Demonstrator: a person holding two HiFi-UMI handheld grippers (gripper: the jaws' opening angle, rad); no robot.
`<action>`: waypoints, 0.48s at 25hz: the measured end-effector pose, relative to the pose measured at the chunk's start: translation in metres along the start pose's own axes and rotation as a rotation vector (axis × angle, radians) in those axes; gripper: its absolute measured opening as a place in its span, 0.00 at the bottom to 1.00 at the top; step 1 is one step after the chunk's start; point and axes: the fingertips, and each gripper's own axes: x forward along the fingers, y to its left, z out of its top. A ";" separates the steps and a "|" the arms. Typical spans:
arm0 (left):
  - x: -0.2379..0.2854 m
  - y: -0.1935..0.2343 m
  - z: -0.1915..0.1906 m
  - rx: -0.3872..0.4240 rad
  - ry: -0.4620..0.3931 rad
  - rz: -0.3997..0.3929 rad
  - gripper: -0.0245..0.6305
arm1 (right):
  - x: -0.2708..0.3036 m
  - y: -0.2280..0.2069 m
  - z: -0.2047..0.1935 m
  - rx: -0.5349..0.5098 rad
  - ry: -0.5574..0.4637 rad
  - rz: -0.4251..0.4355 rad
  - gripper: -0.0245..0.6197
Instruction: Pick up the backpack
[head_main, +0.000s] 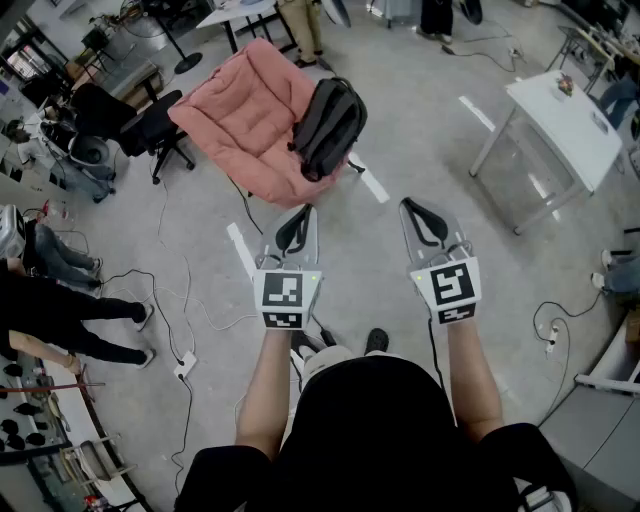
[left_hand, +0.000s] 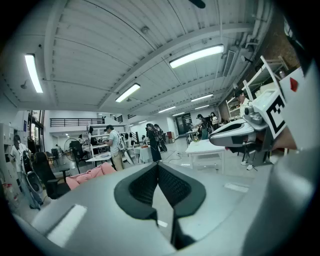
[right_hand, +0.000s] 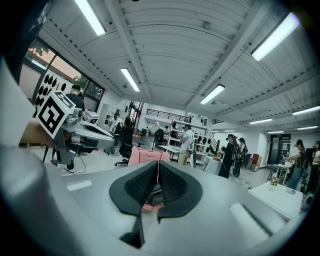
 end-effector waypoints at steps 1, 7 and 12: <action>0.002 -0.002 0.000 0.003 0.001 -0.003 0.04 | 0.000 -0.002 0.000 -0.001 -0.001 0.000 0.06; 0.009 -0.012 -0.001 0.018 0.017 -0.008 0.04 | -0.004 -0.008 -0.003 -0.015 -0.002 0.011 0.05; 0.009 -0.022 -0.001 0.017 0.030 0.006 0.04 | -0.013 -0.013 -0.009 -0.024 0.006 0.018 0.05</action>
